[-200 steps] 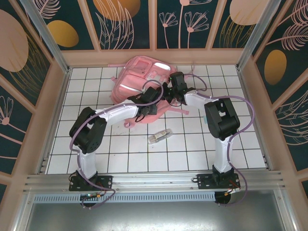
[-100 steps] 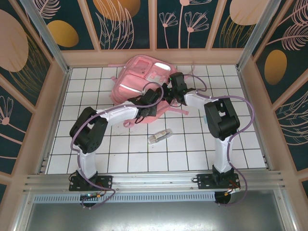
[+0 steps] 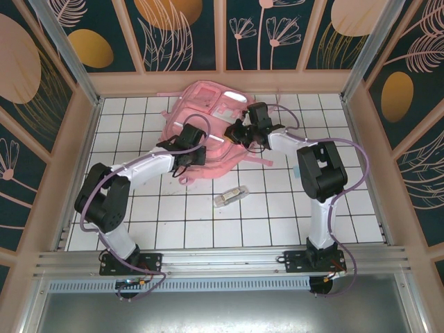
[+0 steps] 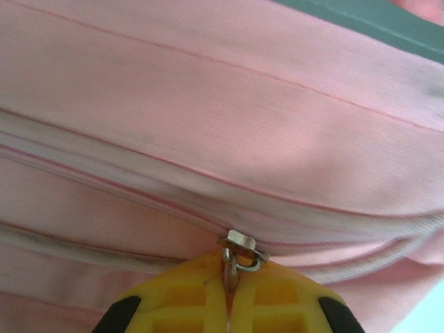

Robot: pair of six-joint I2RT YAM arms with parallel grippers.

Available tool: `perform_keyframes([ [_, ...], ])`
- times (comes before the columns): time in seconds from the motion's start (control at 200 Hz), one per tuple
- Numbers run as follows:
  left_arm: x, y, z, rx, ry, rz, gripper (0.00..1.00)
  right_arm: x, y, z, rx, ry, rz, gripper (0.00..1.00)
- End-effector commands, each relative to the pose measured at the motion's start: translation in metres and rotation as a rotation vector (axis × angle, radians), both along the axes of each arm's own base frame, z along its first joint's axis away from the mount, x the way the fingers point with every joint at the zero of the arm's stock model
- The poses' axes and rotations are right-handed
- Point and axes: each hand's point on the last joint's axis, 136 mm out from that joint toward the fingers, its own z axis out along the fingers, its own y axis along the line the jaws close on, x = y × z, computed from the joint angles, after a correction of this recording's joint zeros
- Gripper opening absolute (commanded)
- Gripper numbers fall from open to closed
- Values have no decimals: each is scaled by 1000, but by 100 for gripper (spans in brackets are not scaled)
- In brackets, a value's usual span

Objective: Pack books, pencil case, and school supplies into a backpack

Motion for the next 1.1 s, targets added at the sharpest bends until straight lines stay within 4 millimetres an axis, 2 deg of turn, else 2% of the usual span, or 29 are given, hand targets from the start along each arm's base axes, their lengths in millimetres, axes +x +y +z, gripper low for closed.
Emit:
perform_keyframes([
  [0.0,17,70,-9,208,25,153,0,27,-35,34,-61,-136,-59,0],
  [0.085,27,79,-3,218,16,170,0,27,-43,32,-77,-140,-67,0],
  [0.205,29,98,8,275,-2,194,0,30,-53,33,-84,-154,-69,0],
  [0.275,26,92,10,228,7,158,0,36,-55,36,-79,-184,-52,0],
  [0.39,7,46,2,8,91,6,0,54,-57,35,-109,-218,-21,0],
  [0.41,4,38,15,-34,73,-15,0,58,-57,36,-119,-224,-20,0],
  [0.515,-19,-8,30,-127,69,-127,0,78,-60,35,-145,-234,-25,0],
  [0.58,-33,-39,36,-196,82,-188,0,87,-57,38,-126,-233,-22,17],
  [0.645,-42,-68,43,-319,95,-229,0,90,-56,42,-122,-228,-27,43],
  [0.685,-45,-84,46,-394,102,-242,0,91,-61,47,-139,-228,-50,51],
  [0.796,-41,-115,53,-484,84,-272,0,80,-82,58,-215,-241,-128,66],
  [0.826,-39,-122,59,-496,67,-284,0,74,-87,62,-230,-243,-143,68],
  [0.836,-37,-124,52,-489,78,-283,0,72,-89,63,-235,-243,-148,68],
  [0.996,-11,-143,53,-486,46,-292,0,31,-106,74,-220,-222,-187,70],
  [1.096,-2,-152,55,-494,34,-302,0,9,-105,69,-165,-175,-192,68],
])
